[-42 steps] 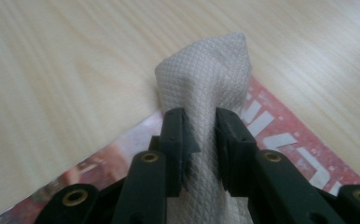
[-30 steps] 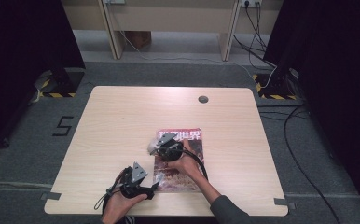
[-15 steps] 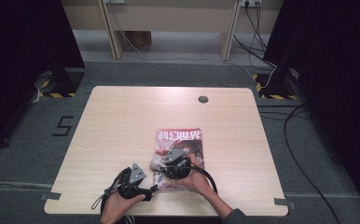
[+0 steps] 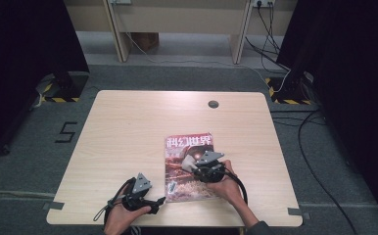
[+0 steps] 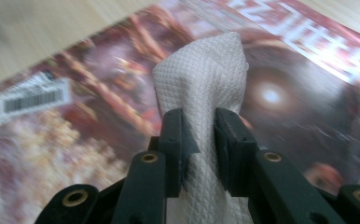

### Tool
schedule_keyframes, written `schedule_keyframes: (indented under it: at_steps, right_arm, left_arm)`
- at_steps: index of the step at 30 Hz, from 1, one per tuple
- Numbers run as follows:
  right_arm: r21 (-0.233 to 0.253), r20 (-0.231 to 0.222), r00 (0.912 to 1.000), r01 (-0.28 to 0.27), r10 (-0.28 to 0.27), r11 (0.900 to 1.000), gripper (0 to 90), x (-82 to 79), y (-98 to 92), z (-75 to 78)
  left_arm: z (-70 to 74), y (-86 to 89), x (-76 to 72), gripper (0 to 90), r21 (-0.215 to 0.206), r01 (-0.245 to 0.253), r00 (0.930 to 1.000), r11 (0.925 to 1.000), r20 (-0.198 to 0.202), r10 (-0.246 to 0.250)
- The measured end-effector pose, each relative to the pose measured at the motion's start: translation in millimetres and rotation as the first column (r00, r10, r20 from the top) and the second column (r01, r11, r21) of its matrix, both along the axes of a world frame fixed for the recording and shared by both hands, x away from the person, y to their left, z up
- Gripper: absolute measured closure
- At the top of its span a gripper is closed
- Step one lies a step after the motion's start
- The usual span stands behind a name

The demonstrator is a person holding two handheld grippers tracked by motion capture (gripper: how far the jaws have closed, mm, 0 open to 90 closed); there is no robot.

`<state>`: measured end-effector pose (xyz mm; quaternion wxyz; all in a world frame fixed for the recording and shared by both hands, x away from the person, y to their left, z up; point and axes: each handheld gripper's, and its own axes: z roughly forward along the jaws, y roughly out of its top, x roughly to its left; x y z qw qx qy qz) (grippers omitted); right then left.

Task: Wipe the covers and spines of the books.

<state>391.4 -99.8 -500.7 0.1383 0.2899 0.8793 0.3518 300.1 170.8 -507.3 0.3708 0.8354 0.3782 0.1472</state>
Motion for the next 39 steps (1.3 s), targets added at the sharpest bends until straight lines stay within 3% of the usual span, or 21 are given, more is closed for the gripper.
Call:
schedule_keyframes:
  at_steps: [12,21,27,33,39]
  right_arm:
    - [-0.036,0.024,0.9909,0.134,-0.133,0.99,73.1,13.1,-34.1,1.7]
    - [-0.05,0.042,0.9835,0.178,-0.176,0.983,73.2,24.5,-39.5,2.0]
    - [-0.065,0.049,0.9877,0.152,-0.149,0.986,73.5,20.5,-31.8,2.7]
    - [-0.073,0.05,0.9971,0.062,-0.058,0.995,73.8,6.9,-7.5,2.4]
    - [-0.073,0.043,0.9987,-0.024,0.027,0.997,73.8,-9.1,19.6,1.8]
  left_arm:
    - [-2.2,-7.5,-1.9,19.0,0.036,0.03,0.9995,0.9989,0.005,-0.03]
    - [-4.0,-13.1,-1.6,19.1,0.055,0.049,0.9988,0.9973,0.004,-0.049]
    - [-5.8,-16.2,-0.6,19.6,0.061,0.054,0.9986,0.9967,-0.006,-0.053]
    - [-5.6,-16.1,0.4,19.0,0.065,0.049,0.9988,0.9967,-0.004,-0.049]
    - [-5.2,-15.5,0.0,19.2,0.068,0.049,0.9988,0.9965,-0.004,-0.049]
